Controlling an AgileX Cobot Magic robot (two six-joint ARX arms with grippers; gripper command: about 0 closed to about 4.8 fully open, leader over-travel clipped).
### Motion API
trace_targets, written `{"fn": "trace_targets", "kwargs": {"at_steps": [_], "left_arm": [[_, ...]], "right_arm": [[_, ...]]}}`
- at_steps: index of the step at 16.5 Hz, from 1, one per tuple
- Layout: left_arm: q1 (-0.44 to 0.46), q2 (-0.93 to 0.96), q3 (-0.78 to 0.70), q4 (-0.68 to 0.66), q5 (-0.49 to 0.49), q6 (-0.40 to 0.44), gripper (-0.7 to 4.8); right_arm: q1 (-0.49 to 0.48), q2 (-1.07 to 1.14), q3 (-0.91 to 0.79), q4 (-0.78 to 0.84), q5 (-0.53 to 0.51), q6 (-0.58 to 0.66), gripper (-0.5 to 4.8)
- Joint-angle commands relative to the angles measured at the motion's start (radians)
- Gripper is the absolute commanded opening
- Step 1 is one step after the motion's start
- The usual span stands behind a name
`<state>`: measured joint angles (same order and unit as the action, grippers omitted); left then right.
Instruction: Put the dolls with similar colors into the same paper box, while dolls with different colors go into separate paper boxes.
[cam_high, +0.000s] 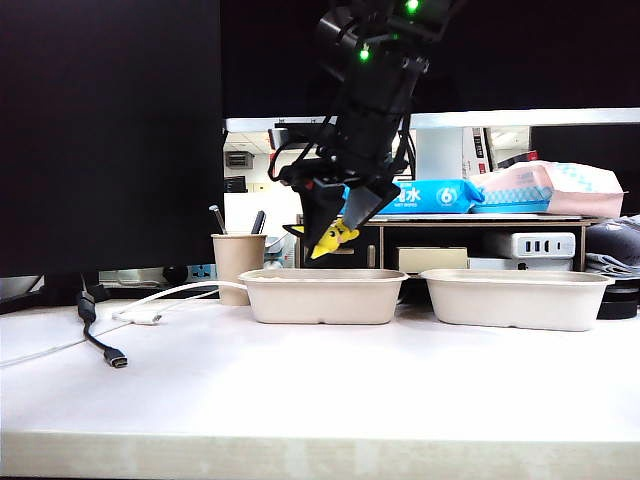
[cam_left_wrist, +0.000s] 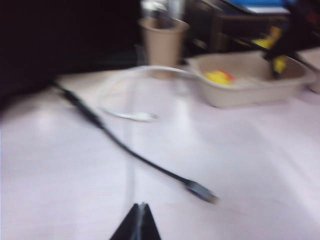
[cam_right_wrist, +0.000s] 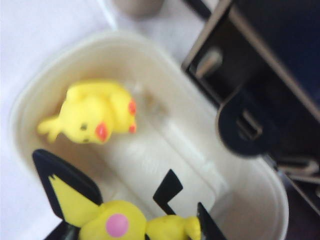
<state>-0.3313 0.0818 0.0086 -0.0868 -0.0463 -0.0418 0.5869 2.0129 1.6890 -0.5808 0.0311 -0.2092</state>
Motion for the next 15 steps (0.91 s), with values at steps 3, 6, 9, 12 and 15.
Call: {"fn": "trace_targets", "kwargs": {"at_steps": [3,6,9,12,15], "left_arm": [[0.029,-0.031,0.001,0.013,0.002,0.001,-0.05],[0.029,-0.031,0.001,0.013,0.002,0.001,-0.05],[0.029,-0.031,0.001,0.013,0.002,0.001,-0.05],[0.029,-0.031,0.001,0.013,0.002,0.001,-0.05],[0.029,-0.031,0.001,0.013,0.002,0.001,-0.05]], "right_arm": [[0.0,0.026,0.011,0.035,0.087,0.003,1.44],[0.0,0.026,0.011,0.062,0.109,0.004,1.48],[0.0,0.028,0.011,0.089,0.13,0.05,1.55],[0.0,0.028,0.01,0.08,0.137,0.05,2.01],[0.0,0.028,0.01,0.077,0.159,0.053,2.89]]}}
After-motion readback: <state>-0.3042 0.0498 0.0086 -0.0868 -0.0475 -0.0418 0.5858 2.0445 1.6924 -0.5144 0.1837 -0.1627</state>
